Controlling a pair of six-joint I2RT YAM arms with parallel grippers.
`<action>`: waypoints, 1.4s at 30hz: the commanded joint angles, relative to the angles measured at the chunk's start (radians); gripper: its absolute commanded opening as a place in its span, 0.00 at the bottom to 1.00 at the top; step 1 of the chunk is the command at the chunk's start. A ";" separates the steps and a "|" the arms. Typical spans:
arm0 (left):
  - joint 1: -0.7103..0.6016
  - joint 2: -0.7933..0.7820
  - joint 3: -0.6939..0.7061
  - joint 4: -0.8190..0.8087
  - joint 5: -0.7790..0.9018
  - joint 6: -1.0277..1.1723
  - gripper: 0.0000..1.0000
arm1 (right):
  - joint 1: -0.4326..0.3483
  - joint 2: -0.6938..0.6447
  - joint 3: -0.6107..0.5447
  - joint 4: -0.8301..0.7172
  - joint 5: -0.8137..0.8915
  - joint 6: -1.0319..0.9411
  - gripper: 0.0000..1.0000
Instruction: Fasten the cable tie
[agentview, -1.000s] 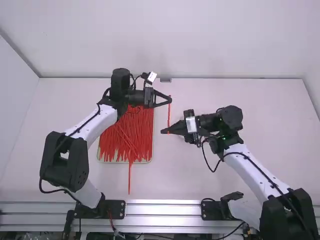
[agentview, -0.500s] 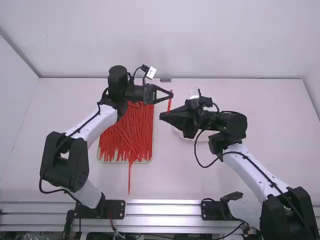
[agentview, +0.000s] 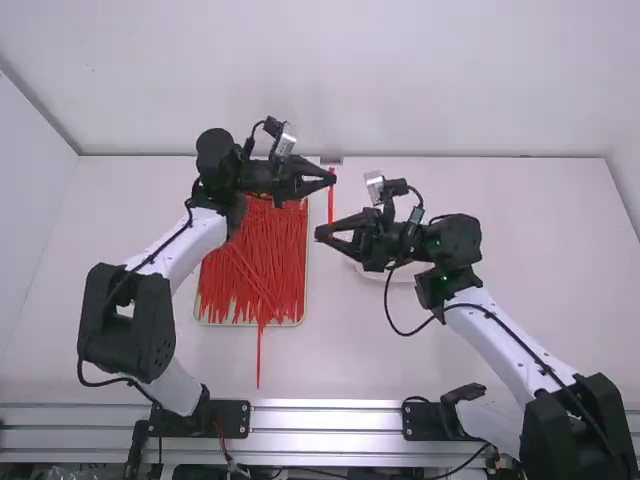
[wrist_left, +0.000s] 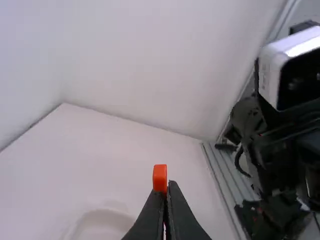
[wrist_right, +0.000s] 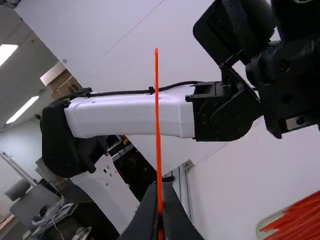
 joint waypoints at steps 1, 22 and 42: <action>0.018 -0.003 -0.006 0.006 0.035 0.105 0.01 | 0.032 -0.008 0.019 -0.002 -0.016 0.027 0.00; 0.056 -0.006 -0.007 0.120 0.063 0.322 0.01 | 0.093 -0.008 0.019 -0.174 0.120 0.016 0.00; 0.063 -0.007 -0.049 0.490 0.123 0.217 0.01 | 0.089 0.000 0.019 -0.214 0.243 0.025 0.00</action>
